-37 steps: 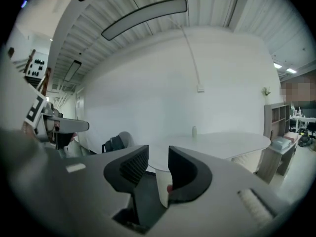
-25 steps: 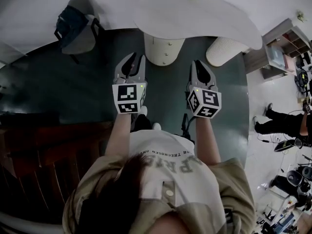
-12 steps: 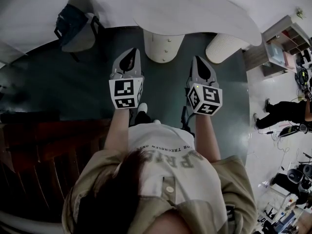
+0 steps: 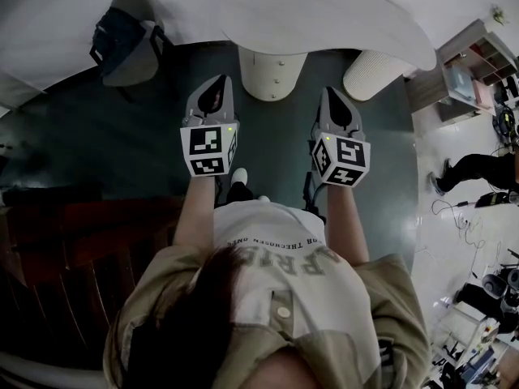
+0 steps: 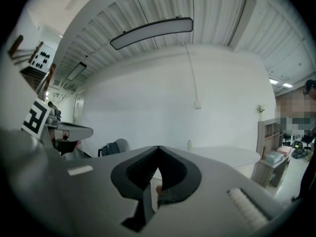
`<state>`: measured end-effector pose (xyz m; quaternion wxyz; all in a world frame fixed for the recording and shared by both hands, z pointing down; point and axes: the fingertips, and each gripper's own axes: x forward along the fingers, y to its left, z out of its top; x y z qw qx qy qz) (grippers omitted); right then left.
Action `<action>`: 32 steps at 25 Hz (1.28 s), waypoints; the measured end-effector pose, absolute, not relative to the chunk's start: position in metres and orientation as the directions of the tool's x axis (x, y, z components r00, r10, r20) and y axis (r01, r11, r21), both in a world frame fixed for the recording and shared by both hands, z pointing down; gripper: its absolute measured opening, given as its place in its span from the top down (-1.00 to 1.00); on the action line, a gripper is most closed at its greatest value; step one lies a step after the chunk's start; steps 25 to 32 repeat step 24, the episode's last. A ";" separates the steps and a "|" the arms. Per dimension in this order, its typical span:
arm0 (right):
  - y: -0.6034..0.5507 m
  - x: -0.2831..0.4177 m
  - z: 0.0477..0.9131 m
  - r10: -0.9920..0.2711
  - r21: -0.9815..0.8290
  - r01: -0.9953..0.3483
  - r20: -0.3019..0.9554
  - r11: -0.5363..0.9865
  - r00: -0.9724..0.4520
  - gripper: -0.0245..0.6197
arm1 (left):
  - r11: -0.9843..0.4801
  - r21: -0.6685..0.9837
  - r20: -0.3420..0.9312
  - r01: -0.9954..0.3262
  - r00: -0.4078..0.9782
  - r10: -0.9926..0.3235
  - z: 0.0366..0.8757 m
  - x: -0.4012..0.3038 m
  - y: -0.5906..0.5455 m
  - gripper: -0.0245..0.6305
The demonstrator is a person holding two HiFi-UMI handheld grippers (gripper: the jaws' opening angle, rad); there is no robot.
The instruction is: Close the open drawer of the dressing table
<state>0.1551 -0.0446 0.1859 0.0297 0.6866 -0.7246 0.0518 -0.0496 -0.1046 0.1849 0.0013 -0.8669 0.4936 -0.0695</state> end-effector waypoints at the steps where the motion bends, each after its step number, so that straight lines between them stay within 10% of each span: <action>1: -0.044 0.156 0.186 -0.992 -0.034 -0.998 0.115 0.050 -0.054 0.92 | -0.514 -0.071 0.119 -0.855 0.504 -0.855 0.185 -0.049 -0.105 0.90; 32: -0.038 0.151 0.175 -0.995 -0.018 -0.998 0.084 0.058 -0.060 0.92 | -0.522 -0.058 0.115 -0.851 0.513 -0.850 0.185 -0.051 -0.101 0.90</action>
